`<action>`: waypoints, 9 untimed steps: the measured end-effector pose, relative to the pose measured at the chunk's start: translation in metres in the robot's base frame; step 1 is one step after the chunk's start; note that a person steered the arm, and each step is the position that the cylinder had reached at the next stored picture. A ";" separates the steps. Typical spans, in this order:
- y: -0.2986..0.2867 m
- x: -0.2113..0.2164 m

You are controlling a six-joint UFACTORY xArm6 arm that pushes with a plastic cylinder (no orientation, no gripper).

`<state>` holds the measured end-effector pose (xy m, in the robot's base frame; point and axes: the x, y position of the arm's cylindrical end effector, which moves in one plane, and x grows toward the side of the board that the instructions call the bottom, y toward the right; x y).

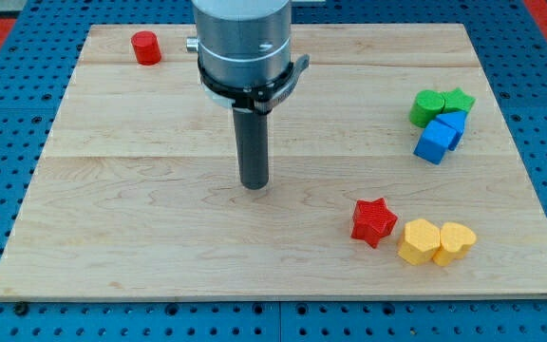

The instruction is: Slightly push the red star towards top

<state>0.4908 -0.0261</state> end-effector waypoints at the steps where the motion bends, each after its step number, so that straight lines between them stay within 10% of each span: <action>1: 0.000 0.069; 4: 0.075 0.114; 9: 0.106 0.022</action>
<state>0.5124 0.0804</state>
